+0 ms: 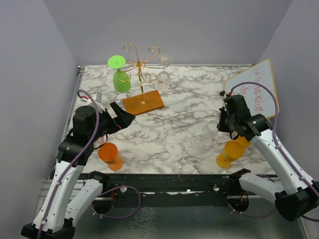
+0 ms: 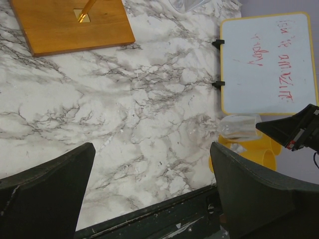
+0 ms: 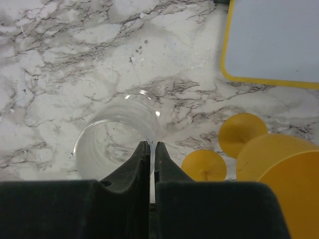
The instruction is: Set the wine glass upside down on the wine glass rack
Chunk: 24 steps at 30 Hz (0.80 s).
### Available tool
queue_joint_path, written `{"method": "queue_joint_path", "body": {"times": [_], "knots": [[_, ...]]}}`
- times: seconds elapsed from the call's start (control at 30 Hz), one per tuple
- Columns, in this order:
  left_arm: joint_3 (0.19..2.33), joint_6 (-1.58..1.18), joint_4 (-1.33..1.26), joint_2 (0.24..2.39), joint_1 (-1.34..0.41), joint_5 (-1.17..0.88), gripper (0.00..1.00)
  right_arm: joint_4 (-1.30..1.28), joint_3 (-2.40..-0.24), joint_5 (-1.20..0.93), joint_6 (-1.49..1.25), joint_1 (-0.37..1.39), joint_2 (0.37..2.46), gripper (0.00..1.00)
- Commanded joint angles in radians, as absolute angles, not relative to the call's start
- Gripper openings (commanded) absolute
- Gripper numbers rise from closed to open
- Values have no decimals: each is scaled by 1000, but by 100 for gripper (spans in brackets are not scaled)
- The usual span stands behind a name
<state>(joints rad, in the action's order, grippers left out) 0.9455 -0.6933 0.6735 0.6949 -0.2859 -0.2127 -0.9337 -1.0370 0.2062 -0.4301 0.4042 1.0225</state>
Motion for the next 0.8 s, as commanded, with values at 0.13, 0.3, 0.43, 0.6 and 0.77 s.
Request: {"method": "queue_joint_path", "body": {"times": [0.13,0.3,0.43,0.6,0.77], "knots": [[861,-806,563,706,-290,-226,99,-672,-1019,-115,-544,405,1017,1],[796,-862,476,743,-290,-267,99,-382,-920,-232,-687,405,976,1],[767,-868,401,784,-290,-308,99,-157,-844,-261,-805,406,948,1],[727,-850,268,828,-290,-385,95,-14,-789,-278,-921,407,941,1],[708,-834,113,856,-313,-453,93,65,-755,-305,-1016,407,960,1]]}}
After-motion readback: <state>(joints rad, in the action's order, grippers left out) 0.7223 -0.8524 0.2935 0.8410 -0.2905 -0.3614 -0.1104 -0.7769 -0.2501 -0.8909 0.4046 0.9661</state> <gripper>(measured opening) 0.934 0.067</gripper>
